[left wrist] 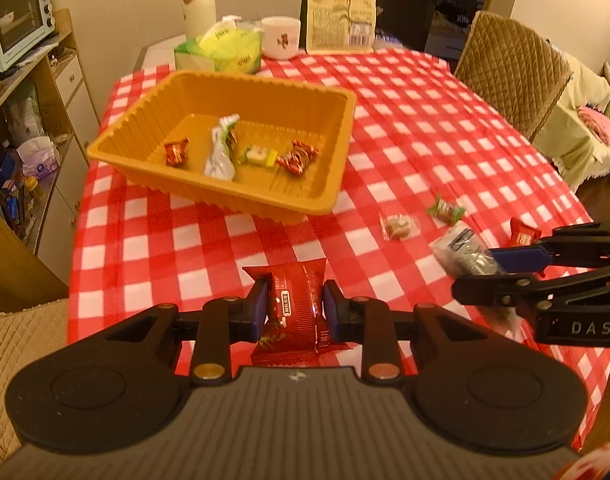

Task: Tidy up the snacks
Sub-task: 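Carry both packets over the orange tray and open both tools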

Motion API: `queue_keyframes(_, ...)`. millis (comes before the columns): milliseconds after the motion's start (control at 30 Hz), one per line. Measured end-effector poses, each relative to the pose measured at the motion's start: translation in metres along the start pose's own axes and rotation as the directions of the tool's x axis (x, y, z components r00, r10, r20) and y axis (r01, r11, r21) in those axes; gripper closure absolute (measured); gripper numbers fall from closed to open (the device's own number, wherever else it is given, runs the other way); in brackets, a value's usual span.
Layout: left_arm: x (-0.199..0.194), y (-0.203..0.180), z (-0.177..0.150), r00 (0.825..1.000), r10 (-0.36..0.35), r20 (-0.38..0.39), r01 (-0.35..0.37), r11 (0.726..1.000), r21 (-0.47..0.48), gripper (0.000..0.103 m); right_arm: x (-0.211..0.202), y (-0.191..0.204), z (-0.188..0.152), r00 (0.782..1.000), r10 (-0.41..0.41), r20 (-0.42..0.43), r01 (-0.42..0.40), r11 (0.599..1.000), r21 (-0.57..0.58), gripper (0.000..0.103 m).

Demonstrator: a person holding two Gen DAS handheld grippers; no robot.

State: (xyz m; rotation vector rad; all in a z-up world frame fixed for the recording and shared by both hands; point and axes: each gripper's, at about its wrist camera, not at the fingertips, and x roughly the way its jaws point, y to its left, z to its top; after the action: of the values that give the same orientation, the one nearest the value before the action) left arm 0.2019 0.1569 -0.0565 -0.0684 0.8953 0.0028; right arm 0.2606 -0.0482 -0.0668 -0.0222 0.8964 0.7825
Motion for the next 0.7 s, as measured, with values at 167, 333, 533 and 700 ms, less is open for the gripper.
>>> queue_keyframes(167,-0.011,0.016,0.012,0.999,-0.005,0.038,0.005,1.000,0.002,0.077,0.007,0.019,0.017,1.000,0.026,0.017,-0.026,1.000,0.001,0.065)
queue_keyframes(333,-0.011,0.035,0.027,0.998,0.003,0.067,-0.004,1.000,0.015,0.077,0.022,0.030,0.037,0.999,0.028,0.024,-0.028,0.999,0.020,0.065)
queue_keyframes(533,-0.004,0.063,0.058,0.994,0.019,0.109,-0.023,0.999,0.036,0.077,0.042,0.037,0.071,0.998,0.007,0.062,-0.009,1.000,0.025,0.065)
queue_keyframes(700,0.010,0.082,0.092,0.989,0.028,0.144,-0.037,0.998,0.060,0.077,0.060,0.037,0.102,0.995,-0.025,0.101,0.021,0.999,0.036,0.065)
